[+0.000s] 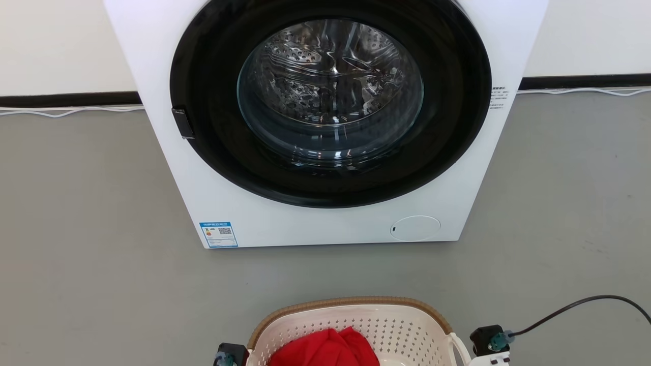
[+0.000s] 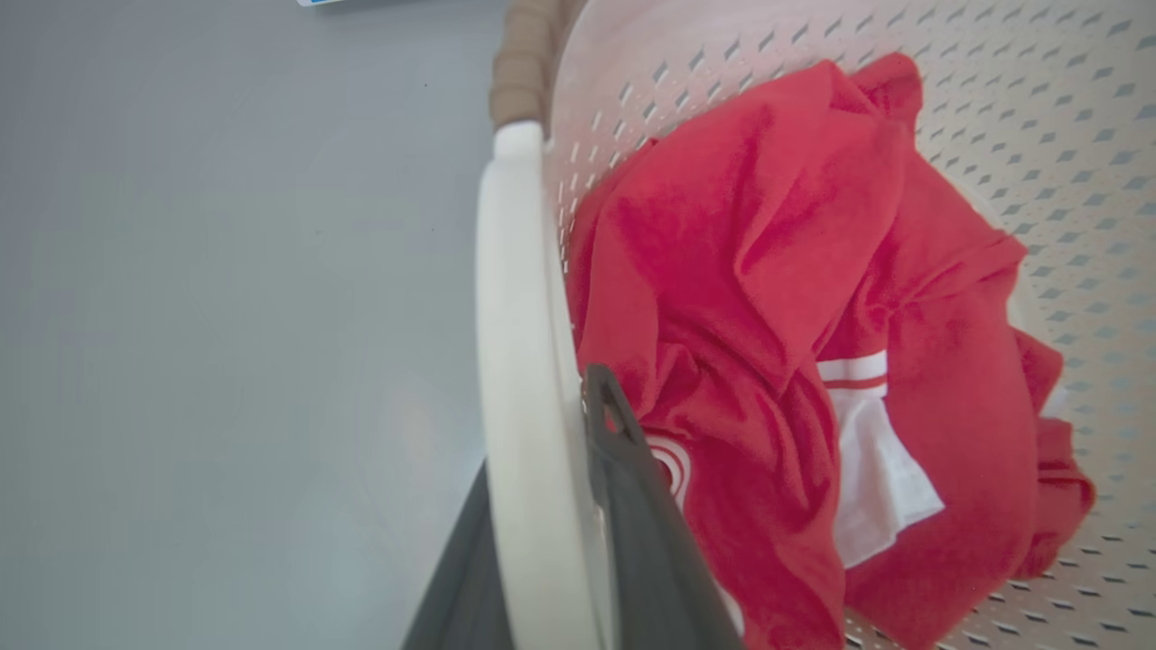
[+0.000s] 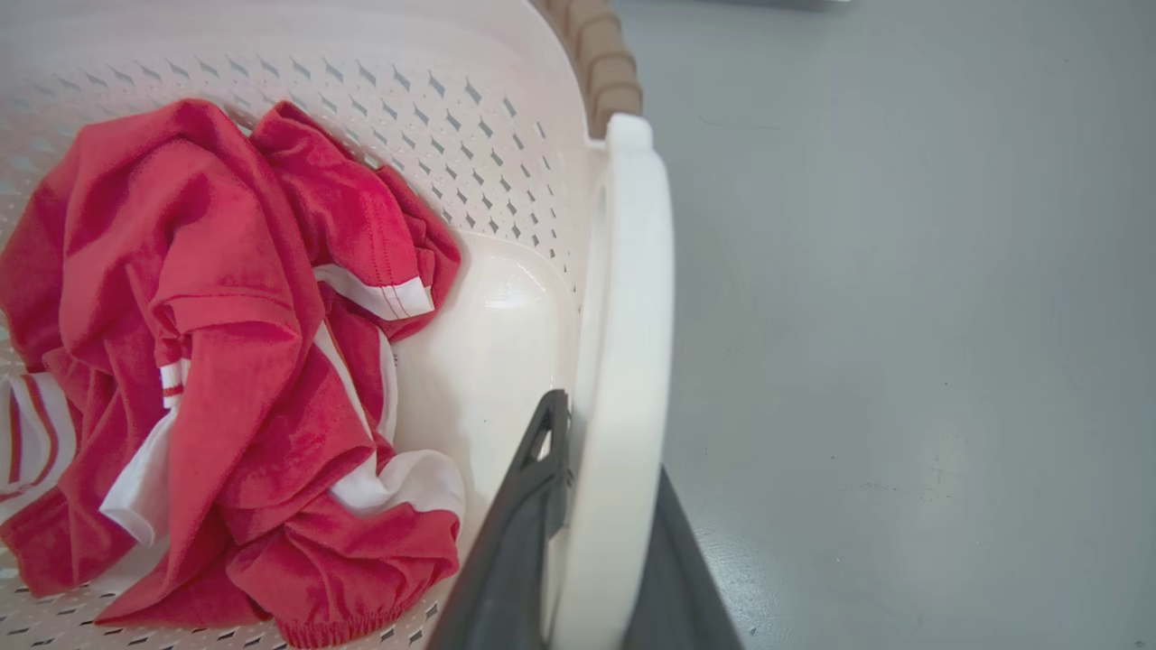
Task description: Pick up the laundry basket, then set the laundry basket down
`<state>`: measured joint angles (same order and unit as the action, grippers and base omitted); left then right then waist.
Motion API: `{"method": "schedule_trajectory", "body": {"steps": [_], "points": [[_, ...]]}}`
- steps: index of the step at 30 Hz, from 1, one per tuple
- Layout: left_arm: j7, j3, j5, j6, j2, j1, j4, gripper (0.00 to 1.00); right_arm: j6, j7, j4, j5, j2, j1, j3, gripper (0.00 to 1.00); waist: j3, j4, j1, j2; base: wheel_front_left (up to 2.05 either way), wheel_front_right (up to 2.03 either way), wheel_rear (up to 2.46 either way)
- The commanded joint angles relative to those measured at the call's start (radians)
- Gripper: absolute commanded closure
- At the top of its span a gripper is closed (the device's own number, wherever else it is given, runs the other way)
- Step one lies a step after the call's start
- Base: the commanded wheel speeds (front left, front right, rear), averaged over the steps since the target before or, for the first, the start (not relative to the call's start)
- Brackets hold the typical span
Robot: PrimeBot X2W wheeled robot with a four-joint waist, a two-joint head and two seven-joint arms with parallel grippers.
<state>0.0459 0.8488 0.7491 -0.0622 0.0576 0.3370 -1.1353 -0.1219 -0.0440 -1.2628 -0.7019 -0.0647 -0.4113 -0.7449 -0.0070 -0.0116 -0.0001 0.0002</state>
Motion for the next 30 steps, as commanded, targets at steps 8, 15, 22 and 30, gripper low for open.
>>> {"method": "schedule_trajectory", "body": {"steps": [8,15,22,30], "points": [[0.042,0.034,0.044,-0.004,-0.007,0.063,0.016,1.00,-0.009,0.008,0.026,-0.012,0.015,-0.016,-0.040,1.00,0.008,-0.007,0.0001,-0.0002,0.00,0.00,0.00],[0.053,0.070,0.082,-0.007,-0.007,0.077,0.004,1.00,-0.009,0.015,0.023,-0.024,0.015,-0.022,-0.051,1.00,0.013,-0.009,0.0001,-0.0002,0.00,0.00,0.00],[0.061,0.099,0.118,-0.005,-0.007,0.092,-0.006,1.00,-0.009,0.018,0.025,-0.039,0.015,-0.027,-0.063,1.00,0.020,-0.008,0.0001,-0.0002,0.00,0.00,0.00],[0.074,0.129,0.148,-0.004,-0.007,0.107,-0.023,1.00,-0.009,0.023,0.029,-0.054,0.015,-0.034,-0.078,1.00,0.029,-0.011,0.0001,-0.0002,0.00,0.00,0.00]]}}
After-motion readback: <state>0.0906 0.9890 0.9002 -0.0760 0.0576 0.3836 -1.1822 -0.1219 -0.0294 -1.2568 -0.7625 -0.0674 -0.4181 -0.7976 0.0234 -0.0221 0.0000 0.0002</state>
